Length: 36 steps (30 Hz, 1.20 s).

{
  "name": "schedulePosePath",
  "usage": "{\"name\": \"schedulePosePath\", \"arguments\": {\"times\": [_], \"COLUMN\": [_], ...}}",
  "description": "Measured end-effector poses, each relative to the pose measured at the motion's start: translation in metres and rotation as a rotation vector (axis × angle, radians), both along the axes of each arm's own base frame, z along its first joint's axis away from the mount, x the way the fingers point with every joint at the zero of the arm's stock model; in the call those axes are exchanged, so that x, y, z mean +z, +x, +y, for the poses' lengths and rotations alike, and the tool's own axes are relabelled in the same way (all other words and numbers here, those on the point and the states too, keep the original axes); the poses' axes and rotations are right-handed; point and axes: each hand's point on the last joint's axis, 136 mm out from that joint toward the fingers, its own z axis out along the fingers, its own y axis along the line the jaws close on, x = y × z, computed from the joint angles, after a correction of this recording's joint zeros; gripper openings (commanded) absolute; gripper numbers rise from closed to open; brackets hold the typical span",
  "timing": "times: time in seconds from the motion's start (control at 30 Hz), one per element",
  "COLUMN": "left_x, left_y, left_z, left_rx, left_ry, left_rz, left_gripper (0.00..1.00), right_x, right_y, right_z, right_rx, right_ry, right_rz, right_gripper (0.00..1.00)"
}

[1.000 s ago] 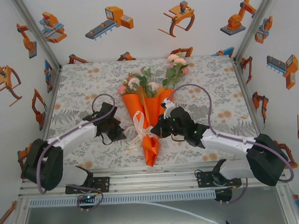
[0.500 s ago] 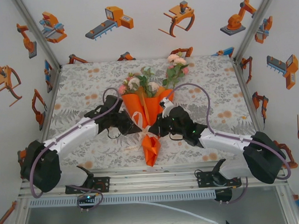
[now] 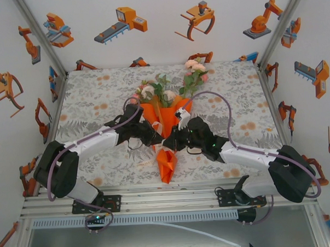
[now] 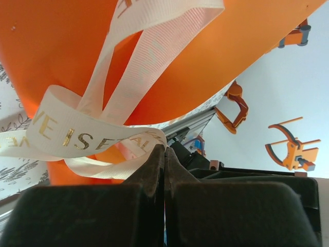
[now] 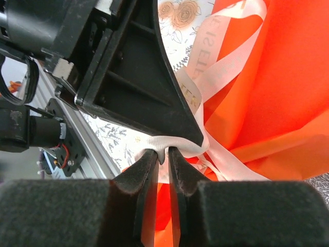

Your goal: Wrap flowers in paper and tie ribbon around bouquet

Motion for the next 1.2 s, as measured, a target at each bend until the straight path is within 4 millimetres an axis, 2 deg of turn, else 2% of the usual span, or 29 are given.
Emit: {"name": "schedulePosePath", "arguments": {"times": [0.2, 0.37, 0.47, 0.67, 0.93, 1.0, 1.07, 1.13, 1.2], "left_x": [0.002, 0.0, -0.002, -0.002, -0.003, -0.003, -0.003, -0.003, -0.003], "left_y": [-0.003, -0.005, -0.006, -0.005, -0.004, -0.004, -0.004, -0.003, -0.002], "left_z": [-0.005, -0.005, -0.004, -0.003, -0.002, -0.002, -0.002, -0.001, -0.001], "left_rx": [-0.011, -0.014, -0.014, -0.006, 0.007, 0.01, 0.012, 0.018, 0.022], "left_ry": [-0.019, -0.015, -0.011, -0.007, -0.003, -0.003, -0.003, -0.002, 0.0], "left_rz": [0.002, 0.008, 0.012, 0.011, 0.016, 0.018, 0.017, 0.015, 0.013], "left_gripper": [0.0, 0.0, 0.0, 0.0, 0.0, 0.0, 0.0, 0.0, 0.0], "right_x": [-0.005, -0.008, -0.01, -0.014, -0.028, -0.031, -0.032, -0.031, -0.033], "right_y": [0.0, 0.0, -0.001, 0.0, 0.007, 0.008, 0.009, 0.009, 0.009], "right_z": [-0.003, -0.006, -0.006, -0.004, -0.001, -0.001, 0.0, 0.0, -0.002], "right_rx": [-0.003, -0.01, -0.006, -0.012, -0.057, -0.066, -0.075, -0.081, -0.091], "right_ry": [-0.032, -0.05, -0.053, -0.049, -0.047, -0.041, -0.035, -0.029, -0.036], "right_rz": [-0.009, -0.005, 0.003, 0.023, 0.074, 0.094, 0.104, 0.115, 0.12], "right_gripper": [0.23, 0.17, 0.24, 0.26, 0.4, 0.41, 0.33, 0.21, 0.16]}}
